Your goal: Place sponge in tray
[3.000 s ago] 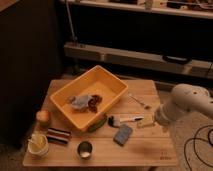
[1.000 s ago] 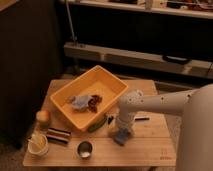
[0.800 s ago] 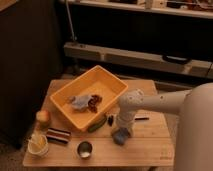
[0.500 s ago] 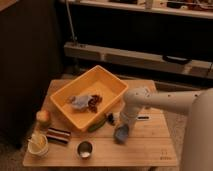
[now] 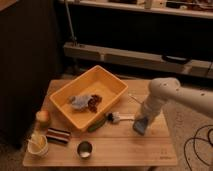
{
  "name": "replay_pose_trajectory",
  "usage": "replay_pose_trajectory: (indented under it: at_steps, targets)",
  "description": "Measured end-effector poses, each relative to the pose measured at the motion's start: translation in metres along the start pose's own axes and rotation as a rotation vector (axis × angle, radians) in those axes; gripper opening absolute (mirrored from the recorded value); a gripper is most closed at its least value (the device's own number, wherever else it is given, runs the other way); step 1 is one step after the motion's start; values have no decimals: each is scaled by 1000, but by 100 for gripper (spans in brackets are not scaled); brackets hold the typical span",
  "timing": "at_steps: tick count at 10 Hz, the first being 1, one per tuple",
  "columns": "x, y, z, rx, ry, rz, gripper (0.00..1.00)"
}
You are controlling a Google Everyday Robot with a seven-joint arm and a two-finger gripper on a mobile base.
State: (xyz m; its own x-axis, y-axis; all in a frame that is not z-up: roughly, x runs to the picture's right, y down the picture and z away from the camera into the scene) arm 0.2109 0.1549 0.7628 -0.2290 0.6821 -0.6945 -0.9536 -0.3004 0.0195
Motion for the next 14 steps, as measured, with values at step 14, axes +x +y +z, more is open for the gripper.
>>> replay_pose_trajectory:
  at_steps: [14]
  targets:
    - [-62, 275, -143, -389, -102, -340, 0]
